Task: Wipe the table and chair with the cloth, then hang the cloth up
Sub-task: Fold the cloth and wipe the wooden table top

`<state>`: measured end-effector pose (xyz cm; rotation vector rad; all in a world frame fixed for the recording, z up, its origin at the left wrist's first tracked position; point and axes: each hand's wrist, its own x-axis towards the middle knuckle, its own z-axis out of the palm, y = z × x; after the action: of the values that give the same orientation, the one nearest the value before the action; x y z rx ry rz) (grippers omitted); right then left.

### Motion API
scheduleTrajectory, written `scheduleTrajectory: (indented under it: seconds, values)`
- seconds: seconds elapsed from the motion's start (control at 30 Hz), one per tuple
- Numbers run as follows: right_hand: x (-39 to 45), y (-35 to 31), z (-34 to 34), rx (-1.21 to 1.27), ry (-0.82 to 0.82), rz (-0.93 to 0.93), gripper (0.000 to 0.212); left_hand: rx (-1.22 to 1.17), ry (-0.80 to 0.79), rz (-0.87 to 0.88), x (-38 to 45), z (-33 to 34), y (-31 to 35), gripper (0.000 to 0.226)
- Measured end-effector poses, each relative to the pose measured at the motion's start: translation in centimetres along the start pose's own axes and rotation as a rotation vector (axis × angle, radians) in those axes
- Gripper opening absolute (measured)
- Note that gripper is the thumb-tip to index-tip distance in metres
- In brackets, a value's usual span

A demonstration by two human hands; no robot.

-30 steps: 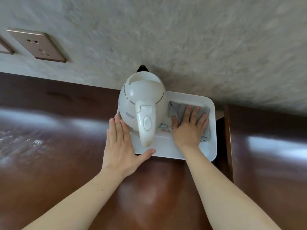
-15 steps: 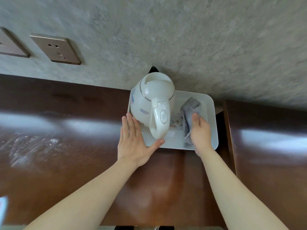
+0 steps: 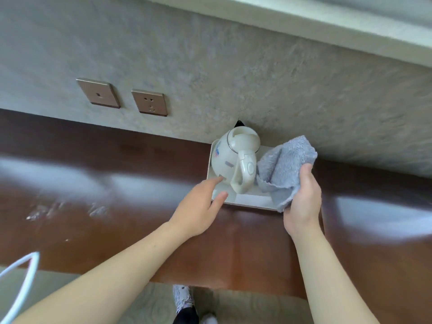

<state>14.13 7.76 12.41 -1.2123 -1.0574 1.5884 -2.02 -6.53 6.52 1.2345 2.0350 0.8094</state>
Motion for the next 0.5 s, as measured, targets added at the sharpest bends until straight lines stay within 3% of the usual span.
scheduleTrajectory:
  seconds: [0.17, 0.27, 0.37, 0.5]
  values:
    - [-5.3, -1.5, 2.0, 0.187, -0.271, 0.115, 0.042, -0.269, 0.038, 0.042, -3.0, -2.7, 3.3, 0.061]
    - [-8.4, -1.3, 2.9, 0.235, -0.366, 0.197, 0.052, -0.482, 0.219, -0.046, -6.0, -3.8, 4.9, 0.045]
    - [-10.7, -0.4, 3.7, 0.280, -0.374, 0.263, 0.053, -0.369, 0.412, -0.120, -9.2, -5.0, 4.7, 0.012]
    - [-13.6, 0.8, 5.3, 0.272, -0.414, 0.317, 0.054, -0.253, 0.476, -0.086, -13.3, -7.2, 3.5, 0.015]
